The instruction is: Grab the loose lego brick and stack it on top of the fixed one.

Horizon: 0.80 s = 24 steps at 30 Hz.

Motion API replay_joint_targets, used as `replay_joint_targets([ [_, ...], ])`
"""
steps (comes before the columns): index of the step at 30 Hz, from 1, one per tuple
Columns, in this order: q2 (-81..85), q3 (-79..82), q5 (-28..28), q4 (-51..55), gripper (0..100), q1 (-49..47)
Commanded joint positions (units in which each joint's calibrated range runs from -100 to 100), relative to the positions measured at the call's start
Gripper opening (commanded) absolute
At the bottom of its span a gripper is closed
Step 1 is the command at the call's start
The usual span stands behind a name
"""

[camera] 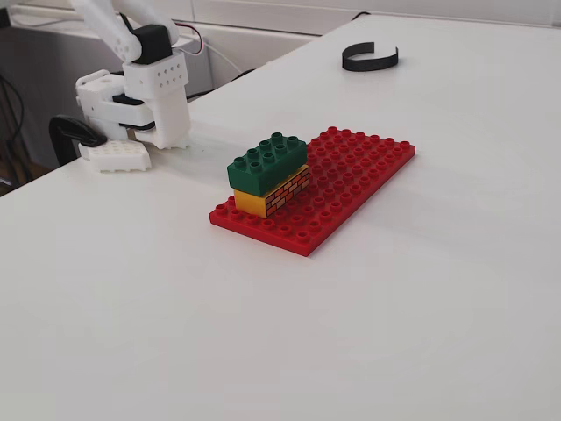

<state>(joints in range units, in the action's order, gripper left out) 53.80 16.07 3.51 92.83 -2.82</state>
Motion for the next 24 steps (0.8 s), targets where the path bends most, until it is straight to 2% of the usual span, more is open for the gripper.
replay_joint_targets([
  [1,21.4,12.3,-0.1,-4.8,1,0.0],
  [7,45.5,37.3,-0.3,-14.4,1,0.1],
  [11,44.5,47.3,-0.1,-18.2,1,0.1],
  [24,45.6,71.3,-0.5,-18.2,1,0.7],
])
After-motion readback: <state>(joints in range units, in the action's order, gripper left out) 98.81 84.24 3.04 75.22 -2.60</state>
